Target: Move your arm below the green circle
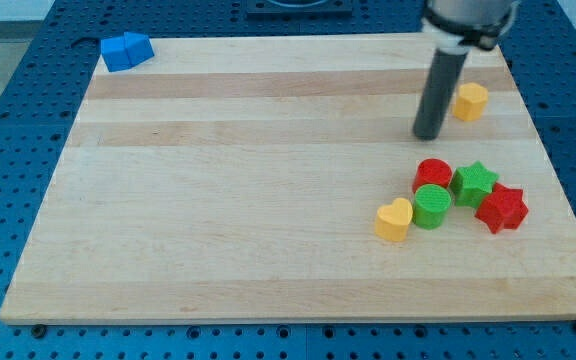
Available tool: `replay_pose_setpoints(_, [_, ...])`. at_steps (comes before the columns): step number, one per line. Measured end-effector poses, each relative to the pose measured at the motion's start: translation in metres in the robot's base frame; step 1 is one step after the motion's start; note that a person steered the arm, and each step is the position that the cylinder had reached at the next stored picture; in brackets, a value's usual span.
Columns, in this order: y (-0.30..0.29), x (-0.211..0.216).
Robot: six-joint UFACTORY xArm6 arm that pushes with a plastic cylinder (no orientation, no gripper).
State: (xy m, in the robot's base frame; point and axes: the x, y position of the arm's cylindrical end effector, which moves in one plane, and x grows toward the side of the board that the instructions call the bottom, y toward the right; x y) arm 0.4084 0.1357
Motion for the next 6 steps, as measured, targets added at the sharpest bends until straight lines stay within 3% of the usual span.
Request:
replay_pose_setpoints(2, [-0.115,0.070])
replay_pose_setpoints(3, [-0.125,0.118])
replay_pose_setpoints(4, [-0.114,0.157])
replay_pose_setpoints(5, [-0.062,0.178])
replay_pose_setpoints(6, [-0.012,0.178])
